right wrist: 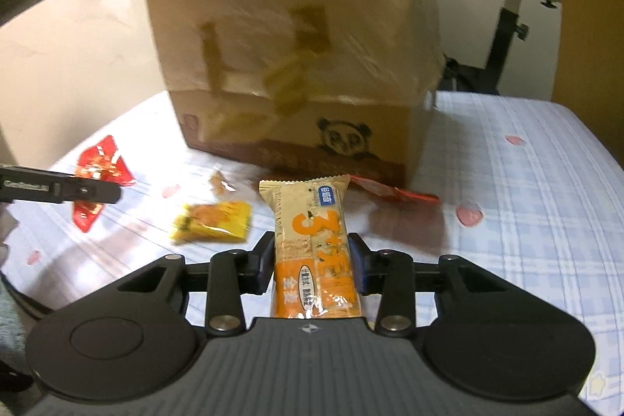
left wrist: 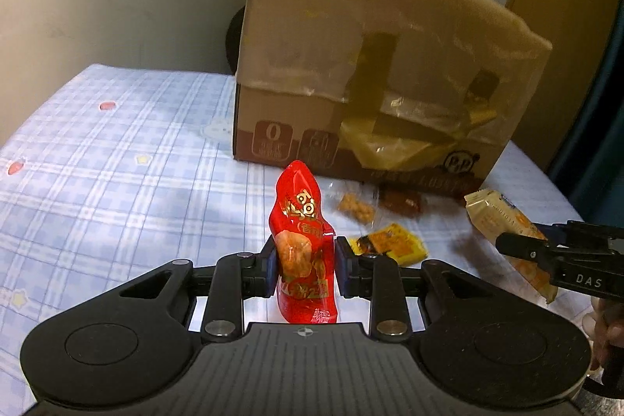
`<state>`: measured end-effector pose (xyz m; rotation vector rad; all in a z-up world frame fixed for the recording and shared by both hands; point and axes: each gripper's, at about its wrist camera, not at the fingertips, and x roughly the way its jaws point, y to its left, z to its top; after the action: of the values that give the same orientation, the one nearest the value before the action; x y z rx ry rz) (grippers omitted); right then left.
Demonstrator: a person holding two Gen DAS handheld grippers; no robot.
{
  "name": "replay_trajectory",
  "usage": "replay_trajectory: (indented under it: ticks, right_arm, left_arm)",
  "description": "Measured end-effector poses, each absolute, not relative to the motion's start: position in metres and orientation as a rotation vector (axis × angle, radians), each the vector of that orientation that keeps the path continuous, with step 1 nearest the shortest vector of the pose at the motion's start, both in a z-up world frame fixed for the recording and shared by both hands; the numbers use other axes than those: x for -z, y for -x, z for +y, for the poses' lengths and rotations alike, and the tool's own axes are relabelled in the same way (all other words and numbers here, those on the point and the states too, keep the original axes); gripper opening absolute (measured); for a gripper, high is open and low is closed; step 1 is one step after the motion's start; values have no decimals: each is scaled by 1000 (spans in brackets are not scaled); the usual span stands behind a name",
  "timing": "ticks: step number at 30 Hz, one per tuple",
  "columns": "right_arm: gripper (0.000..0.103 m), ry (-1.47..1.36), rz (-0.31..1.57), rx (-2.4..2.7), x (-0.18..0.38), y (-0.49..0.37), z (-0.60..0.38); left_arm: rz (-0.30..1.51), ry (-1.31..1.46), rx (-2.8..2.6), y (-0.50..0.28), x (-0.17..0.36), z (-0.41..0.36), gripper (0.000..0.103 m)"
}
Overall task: Organize snacks
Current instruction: 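Lift both held packets up over the open box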
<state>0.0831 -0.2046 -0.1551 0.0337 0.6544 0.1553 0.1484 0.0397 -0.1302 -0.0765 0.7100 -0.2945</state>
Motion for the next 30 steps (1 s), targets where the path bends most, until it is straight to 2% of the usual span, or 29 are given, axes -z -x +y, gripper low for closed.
replay_trajectory:
  ticks: [5, 16, 21, 30]
  right_arm:
    - [41, -40, 569, -180, 124, -82, -200]
    - [41, -88, 326, -212, 17, -121, -208]
    - [41, -83, 312, -179, -15, -171, -213]
    - [41, -89, 397, -54, -12, -248, -223]
  left_arm:
    - [645, 70, 321, -153, 104, 38, 30]
    - [401, 26, 383, -200, 2, 24, 30]
    - [357, 17, 367, -244, -29, 1, 31]
    - [452, 8, 318, -311, -23, -24, 31]
